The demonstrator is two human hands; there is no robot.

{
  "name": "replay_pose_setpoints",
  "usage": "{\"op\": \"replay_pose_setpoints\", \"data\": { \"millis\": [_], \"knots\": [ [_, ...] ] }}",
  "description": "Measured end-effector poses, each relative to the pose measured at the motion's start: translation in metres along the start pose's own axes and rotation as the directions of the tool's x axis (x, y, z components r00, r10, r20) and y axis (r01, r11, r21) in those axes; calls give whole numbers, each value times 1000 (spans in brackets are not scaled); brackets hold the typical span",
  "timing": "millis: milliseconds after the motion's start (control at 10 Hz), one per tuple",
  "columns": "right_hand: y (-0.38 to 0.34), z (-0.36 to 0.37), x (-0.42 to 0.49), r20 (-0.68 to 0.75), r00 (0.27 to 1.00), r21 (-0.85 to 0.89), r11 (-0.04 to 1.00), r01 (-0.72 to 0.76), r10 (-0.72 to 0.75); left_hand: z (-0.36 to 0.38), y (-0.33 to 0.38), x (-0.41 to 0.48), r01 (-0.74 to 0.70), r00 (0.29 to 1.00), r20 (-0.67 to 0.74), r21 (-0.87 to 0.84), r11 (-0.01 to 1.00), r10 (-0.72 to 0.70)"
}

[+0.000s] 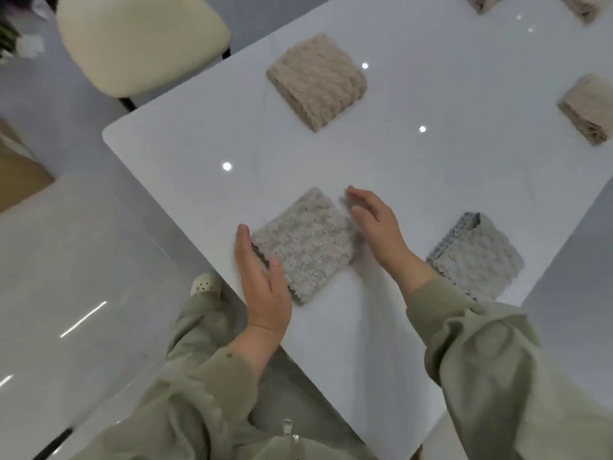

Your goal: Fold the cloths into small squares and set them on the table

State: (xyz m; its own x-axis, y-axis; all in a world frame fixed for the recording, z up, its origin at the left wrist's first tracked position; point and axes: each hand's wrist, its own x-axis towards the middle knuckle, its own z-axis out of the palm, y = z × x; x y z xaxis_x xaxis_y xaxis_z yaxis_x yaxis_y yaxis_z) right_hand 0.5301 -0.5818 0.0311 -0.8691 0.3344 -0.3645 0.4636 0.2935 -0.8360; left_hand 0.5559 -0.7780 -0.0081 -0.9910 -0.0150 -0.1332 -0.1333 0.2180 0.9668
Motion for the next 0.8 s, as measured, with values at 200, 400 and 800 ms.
{"op": "replay_pose_setpoints", "data": {
  "millis": [200, 400, 800],
  "knots": [
    [-21, 17, 19, 203, 978, -6, 999, 47, -45, 26, 13, -11, 122, 987, -96, -88, 989, -130],
    [-20, 34, 16, 241, 969, 2, 999, 54, -53, 44, 16, -7, 123, 977, -164, -105, 987, -139],
    [-24, 20, 3, 30, 995, -300, 949, 100, -95, -3, 7, 5, -218, 971, 192, 460, 861, 144]
  ]
}}
